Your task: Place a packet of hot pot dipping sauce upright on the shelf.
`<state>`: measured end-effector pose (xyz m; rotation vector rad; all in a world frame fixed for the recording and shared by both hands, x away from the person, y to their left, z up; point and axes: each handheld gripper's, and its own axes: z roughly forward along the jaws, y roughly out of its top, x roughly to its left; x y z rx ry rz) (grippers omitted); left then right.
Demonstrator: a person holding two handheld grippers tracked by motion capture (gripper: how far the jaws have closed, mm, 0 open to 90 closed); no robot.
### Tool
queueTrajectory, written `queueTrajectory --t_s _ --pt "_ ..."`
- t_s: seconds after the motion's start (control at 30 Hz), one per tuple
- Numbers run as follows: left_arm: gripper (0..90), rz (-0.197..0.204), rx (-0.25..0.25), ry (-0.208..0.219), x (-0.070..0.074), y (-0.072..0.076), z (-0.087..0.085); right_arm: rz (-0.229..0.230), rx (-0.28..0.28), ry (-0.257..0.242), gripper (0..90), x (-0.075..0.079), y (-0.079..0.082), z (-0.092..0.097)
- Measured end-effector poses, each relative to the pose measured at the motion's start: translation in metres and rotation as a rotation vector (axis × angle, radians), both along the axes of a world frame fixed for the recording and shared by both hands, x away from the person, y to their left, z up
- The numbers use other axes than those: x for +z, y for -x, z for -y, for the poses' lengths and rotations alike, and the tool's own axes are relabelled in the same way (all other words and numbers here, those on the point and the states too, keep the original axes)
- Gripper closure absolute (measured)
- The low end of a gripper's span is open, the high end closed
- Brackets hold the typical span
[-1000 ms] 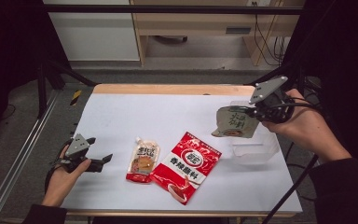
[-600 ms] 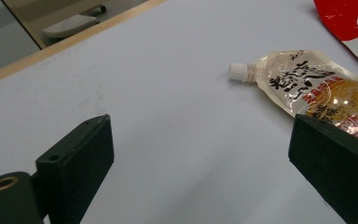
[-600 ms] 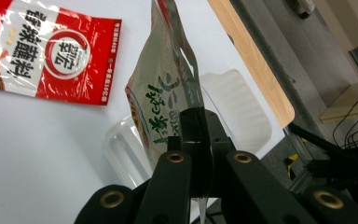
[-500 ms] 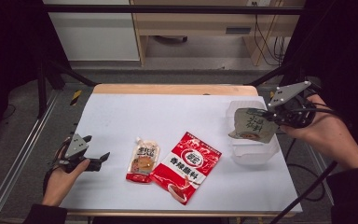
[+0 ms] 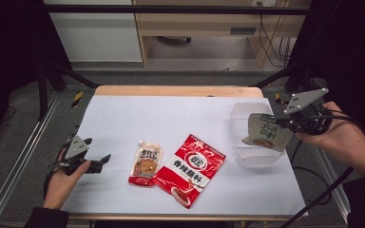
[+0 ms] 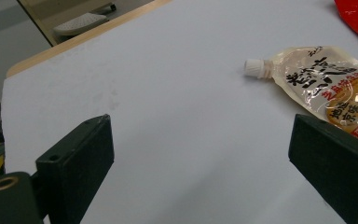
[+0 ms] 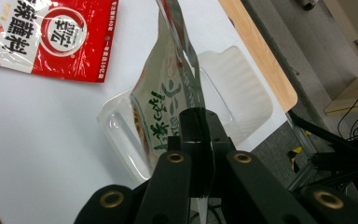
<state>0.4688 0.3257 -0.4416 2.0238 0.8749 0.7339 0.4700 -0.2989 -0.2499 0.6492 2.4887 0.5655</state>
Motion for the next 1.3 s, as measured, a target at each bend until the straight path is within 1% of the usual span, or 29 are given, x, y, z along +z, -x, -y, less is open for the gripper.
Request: queueTrajectory --t_s 0.13,0.2,0.37,0.4,0.53,0.57,0.67,0.9,1.03,1.07,1.3 --pt "6.5 -0.010 -0.005 0.019 -0.001 -0.001 -0.001 0.008 0.009 -0.002 90.0 -0.005 -0.001 0.000" --pt "6.5 -0.013 -0.003 0.026 -0.001 -0.001 -0.002 -0.003 0.023 -0.008 90.0 -0.010 -0.002 -0.002" --pt "6.5 -0.020 -0.002 0.034 -0.001 -0.001 -0.003 -0.012 0.036 -0.007 90.0 -0.013 -0.005 -0.003" --pt "6.5 -0.020 -0.004 0.034 -0.001 -0.001 -0.002 -0.012 0.029 -0.009 90.0 -0.013 -0.005 -0.002" --pt "6.5 -0.025 -0.008 0.029 -0.003 -0.002 -0.001 -0.006 0.029 -0.017 90.0 -0.012 -0.003 -0.001" --pt "6.5 -0.028 -0.009 0.026 -0.003 -0.002 -0.001 -0.013 0.040 -0.016 90.0 -0.012 -0.002 -0.003" --pt "6.5 -0.038 -0.023 0.026 -0.004 -0.002 0.001 -0.007 0.049 -0.015 90.0 -0.014 -0.001 -0.005" --pt "6.5 -0.042 -0.029 0.020 -0.004 -0.002 0.001 -0.023 0.072 -0.012 90.0 -0.015 -0.001 -0.009" --pt "6.5 -0.043 -0.031 0.018 -0.004 -0.003 0.001 -0.028 0.079 -0.022 90.0 -0.015 0.001 -0.011" --pt "6.5 -0.043 -0.030 0.020 -0.005 -0.003 0.002 -0.031 0.091 -0.020 90.0 -0.015 0.002 -0.011" --pt "6.5 -0.050 -0.036 0.013 -0.005 -0.002 0.002 -0.044 0.090 -0.036 90.0 -0.018 0.004 -0.011"
